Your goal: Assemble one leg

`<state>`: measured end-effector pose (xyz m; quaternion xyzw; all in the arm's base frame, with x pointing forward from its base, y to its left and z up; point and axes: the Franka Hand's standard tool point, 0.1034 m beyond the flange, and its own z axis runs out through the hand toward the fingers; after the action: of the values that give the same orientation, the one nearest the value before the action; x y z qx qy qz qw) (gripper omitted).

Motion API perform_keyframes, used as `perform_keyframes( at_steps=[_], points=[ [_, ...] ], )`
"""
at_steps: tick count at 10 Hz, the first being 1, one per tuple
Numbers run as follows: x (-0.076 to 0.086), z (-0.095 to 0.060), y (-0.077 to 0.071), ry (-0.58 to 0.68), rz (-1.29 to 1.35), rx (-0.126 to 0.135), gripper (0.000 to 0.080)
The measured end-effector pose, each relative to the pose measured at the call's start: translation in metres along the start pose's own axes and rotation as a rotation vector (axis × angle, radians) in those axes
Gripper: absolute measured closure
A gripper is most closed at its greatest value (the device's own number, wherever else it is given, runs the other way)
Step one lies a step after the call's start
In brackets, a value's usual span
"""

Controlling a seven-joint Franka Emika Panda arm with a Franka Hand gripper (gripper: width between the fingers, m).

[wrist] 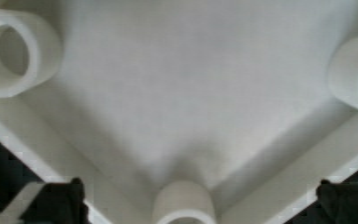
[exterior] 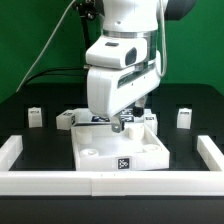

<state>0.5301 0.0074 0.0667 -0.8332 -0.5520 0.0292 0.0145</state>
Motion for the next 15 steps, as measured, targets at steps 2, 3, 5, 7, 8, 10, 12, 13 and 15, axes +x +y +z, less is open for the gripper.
perform_keyframes(
  at_steps=[2, 3, 5, 7, 8, 10, 12, 13, 15],
  points=[
    [-0.006, 0.008, -0.005, -0.015, -0.077, 0.022, 0.015],
    [-0.005, 0.007, -0.004, -0.014, -0.073, 0.02, 0.015],
    [-0.005, 0.008, -0.004, -0.014, -0.073, 0.021, 0.015],
    [-0.006, 0.008, -0.004, -0.01, -0.093, 0.017, 0.015],
    [-0.013, 0.011, 0.0, 0.023, -0.205, -0.034, 0.015],
    [-0.034, 0.025, -0.025, 0.064, -0.407, -0.11, 0.015],
    [-0.04, 0.035, -0.037, 0.057, -0.53, -0.117, 0.015],
    [-0.034, 0.041, -0.042, 0.036, -0.58, -0.107, 0.015],
    [-0.037, 0.042, -0.041, 0.035, -0.576, -0.106, 0.015]
  ],
)
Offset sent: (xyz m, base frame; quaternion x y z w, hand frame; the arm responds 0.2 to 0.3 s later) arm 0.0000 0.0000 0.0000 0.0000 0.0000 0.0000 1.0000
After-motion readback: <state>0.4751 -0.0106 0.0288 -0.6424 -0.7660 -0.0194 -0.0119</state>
